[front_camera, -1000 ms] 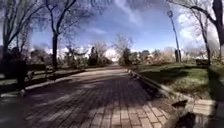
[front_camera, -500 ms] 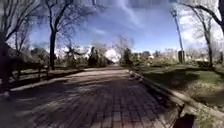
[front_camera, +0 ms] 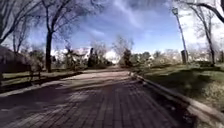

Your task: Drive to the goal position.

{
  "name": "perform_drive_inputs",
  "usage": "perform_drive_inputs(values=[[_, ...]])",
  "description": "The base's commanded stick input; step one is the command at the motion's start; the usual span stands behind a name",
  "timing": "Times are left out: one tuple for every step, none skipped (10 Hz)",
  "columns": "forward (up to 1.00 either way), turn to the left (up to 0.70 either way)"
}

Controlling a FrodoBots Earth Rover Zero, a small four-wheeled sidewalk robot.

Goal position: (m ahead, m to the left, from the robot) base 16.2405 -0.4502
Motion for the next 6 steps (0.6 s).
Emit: perform_drive_inputs(values=[[1.00, 0.00], [1.00, 0.00], [1.00, 0.00], [1.00, 0.00], [1.00, 0.00], [1.00, 0.00]])
